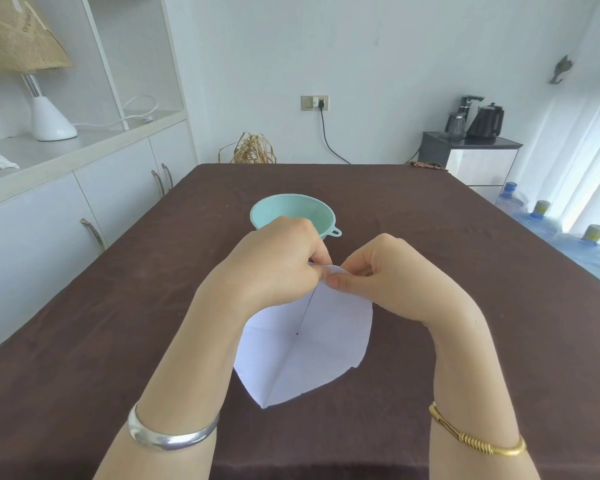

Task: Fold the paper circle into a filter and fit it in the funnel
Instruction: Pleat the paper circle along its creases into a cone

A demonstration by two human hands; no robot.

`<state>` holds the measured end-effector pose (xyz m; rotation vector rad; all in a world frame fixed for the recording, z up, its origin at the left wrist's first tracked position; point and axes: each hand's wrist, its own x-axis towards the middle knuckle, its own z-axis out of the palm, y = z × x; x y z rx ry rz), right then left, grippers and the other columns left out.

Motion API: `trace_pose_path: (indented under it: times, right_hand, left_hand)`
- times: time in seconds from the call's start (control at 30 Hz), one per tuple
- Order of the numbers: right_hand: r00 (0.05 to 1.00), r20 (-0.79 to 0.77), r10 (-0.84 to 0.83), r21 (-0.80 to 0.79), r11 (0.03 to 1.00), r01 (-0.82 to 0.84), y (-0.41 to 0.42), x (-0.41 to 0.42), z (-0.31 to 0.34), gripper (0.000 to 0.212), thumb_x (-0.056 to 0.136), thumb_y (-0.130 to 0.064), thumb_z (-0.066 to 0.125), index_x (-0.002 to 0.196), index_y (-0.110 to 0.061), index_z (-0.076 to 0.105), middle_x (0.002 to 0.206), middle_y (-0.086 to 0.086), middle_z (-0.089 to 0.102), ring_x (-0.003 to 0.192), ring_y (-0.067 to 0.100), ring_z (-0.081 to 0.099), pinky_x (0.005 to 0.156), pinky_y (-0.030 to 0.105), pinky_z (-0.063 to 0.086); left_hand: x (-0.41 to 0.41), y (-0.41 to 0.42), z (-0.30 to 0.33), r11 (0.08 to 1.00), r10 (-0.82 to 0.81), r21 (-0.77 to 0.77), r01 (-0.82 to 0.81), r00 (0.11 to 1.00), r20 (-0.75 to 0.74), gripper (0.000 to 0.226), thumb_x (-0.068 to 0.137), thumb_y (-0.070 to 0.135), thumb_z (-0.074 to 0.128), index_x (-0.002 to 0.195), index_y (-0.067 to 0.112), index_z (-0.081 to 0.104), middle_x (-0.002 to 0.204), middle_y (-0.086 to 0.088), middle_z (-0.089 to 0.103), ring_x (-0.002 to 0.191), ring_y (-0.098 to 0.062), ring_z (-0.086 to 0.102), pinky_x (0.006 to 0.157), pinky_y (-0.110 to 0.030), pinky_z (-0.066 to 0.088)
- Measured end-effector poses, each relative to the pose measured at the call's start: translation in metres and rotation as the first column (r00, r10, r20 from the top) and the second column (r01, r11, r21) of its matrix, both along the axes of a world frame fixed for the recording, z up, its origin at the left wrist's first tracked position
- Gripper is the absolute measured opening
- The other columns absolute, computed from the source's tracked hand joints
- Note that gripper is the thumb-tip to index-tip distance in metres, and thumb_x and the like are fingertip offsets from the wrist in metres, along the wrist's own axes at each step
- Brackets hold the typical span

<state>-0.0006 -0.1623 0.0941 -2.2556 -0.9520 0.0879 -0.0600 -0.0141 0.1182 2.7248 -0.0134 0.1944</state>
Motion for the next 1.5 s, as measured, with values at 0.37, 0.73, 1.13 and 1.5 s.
trace_pose_path:
  times: [0.37,0.73,1.13,1.5]
  right_hand:
    - [0.992,0.037,-0.122,0.205,0.972,0.112,-0.001,0.004,0.006,0.017,0.079,-0.018,0.070,0.062,-0.017,0.069,0.058,-0.001,0.065,0.053,0.008,0.052,0.048,0.014,0.039]
    - [0.938,-0.025,-0.347,0.489,0.814,0.314,-0.005,0.008,0.006,0.020,0.075,-0.012,0.066,0.056,-0.015,0.066,0.041,-0.008,0.056,0.041,0.004,0.044,0.038,0.008,0.032]
    - [0.884,-0.146,-0.444,0.539,0.713,0.447,0.006,0.013,-0.001,0.017,0.067,-0.007,0.058,0.051,-0.007,0.061,0.039,-0.005,0.058,0.039,0.008,0.040,0.036,0.013,0.031]
    - [0.850,-0.150,-0.504,0.577,0.654,0.489,0.023,0.013,0.001,0.016,0.068,-0.007,0.055,0.060,0.007,0.059,0.068,0.029,0.063,0.055,0.019,0.043,0.051,0.026,0.031]
  left_hand:
    - [0.001,-0.007,0.003,0.991,0.069,0.098,-0.095,0.966,0.248,0.037,0.084,0.030,0.064,0.121,0.027,0.059,0.119,0.003,0.064,0.111,-0.023,0.055,0.090,-0.035,0.045]
    - [-0.048,-0.016,-0.013,0.890,-0.132,0.455,-0.037,0.933,0.334,0.054,0.072,0.061,0.055,0.093,0.015,0.073,0.088,0.006,0.076,0.085,-0.010,0.070,0.104,-0.031,0.033]
    - [-0.040,-0.003,-0.022,0.873,-0.100,0.482,-0.069,0.944,0.315,0.030,0.081,0.012,0.048,0.091,0.022,0.074,0.084,-0.001,0.075,0.113,-0.030,0.060,0.100,-0.051,0.044]
    - [-0.019,0.002,-0.025,0.793,0.457,-0.574,-0.203,0.822,0.340,0.025,0.083,0.046,0.056,0.074,0.026,0.066,0.082,0.014,0.057,0.097,-0.009,0.051,0.064,-0.003,0.031]
